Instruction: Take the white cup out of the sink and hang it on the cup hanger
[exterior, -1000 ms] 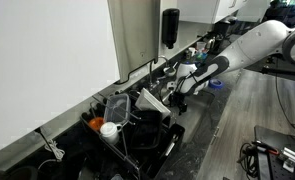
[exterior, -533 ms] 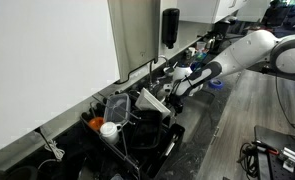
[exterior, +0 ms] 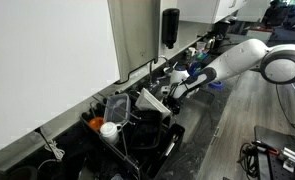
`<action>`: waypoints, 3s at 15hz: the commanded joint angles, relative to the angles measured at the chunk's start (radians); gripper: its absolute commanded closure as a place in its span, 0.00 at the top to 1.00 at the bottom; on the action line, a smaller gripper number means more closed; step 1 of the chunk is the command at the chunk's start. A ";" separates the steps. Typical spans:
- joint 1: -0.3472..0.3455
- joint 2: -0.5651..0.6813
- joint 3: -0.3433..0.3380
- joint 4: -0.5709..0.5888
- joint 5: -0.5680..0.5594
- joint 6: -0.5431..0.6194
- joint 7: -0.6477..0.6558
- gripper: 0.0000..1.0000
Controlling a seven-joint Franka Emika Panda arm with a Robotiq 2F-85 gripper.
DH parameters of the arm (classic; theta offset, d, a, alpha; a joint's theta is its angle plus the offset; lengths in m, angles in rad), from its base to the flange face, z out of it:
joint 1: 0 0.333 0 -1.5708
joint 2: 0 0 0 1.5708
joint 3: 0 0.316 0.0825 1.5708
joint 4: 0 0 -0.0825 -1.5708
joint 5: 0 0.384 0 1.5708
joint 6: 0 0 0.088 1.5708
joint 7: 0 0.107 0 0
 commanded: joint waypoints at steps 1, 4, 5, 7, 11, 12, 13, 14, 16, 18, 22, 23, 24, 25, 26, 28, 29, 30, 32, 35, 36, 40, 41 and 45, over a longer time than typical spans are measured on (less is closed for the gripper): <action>-0.005 0.060 0.016 0.091 -0.017 -0.040 -0.005 1.00; 0.004 0.090 0.012 0.128 -0.022 -0.041 0.004 1.00; 0.006 0.098 0.012 0.140 -0.023 -0.043 0.005 1.00; 0.017 0.114 0.000 0.162 -0.031 -0.053 0.022 1.00; 0.029 0.141 -0.012 0.206 -0.047 -0.086 0.057 1.00; 0.031 0.147 -0.014 0.217 -0.052 -0.091 0.066 1.00; 0.033 0.153 -0.016 0.226 -0.057 -0.095 0.072 1.00; 0.033 0.158 -0.016 0.233 -0.060 -0.100 0.077 0.75; 0.031 0.167 -0.013 0.248 -0.066 -0.106 0.080 0.66; 0.030 0.174 -0.012 0.255 -0.069 -0.102 0.083 0.52; 0.027 0.174 -0.013 0.258 -0.072 -0.092 0.081 0.23; 0.027 0.173 -0.013 0.257 -0.074 -0.089 0.078 0.17; 0.027 0.171 -0.014 0.255 -0.075 -0.086 0.078 0.09; 0.026 0.166 -0.012 0.251 -0.075 -0.082 0.076 0.03; 0.025 0.159 -0.012 0.244 -0.077 -0.080 0.075 0.01; 0.019 0.122 -0.010 0.207 -0.076 -0.069 0.073 0.00; 0.020 0.094 -0.013 0.177 -0.071 -0.063 0.072 0.01; 0.018 0.065 -0.014 0.146 -0.072 -0.054 0.069 0.02; 0.013 0.013 -0.013 0.093 -0.071 -0.044 0.063 0.02; -0.012 -0.078 0.007 0.000 -0.067 -0.044 0.036 0.02; -0.037 -0.113 0.034 -0.039 -0.058 -0.061 -0.017 0.02; -0.153 -0.210 0.149 -0.162 0.015 -0.083 -0.295 0.02; -0.176 -0.229 0.167 -0.186 0.035 -0.098 -0.363 0.02; -0.219 -0.288 0.180 -0.241 0.110 -0.207 -0.599 0.02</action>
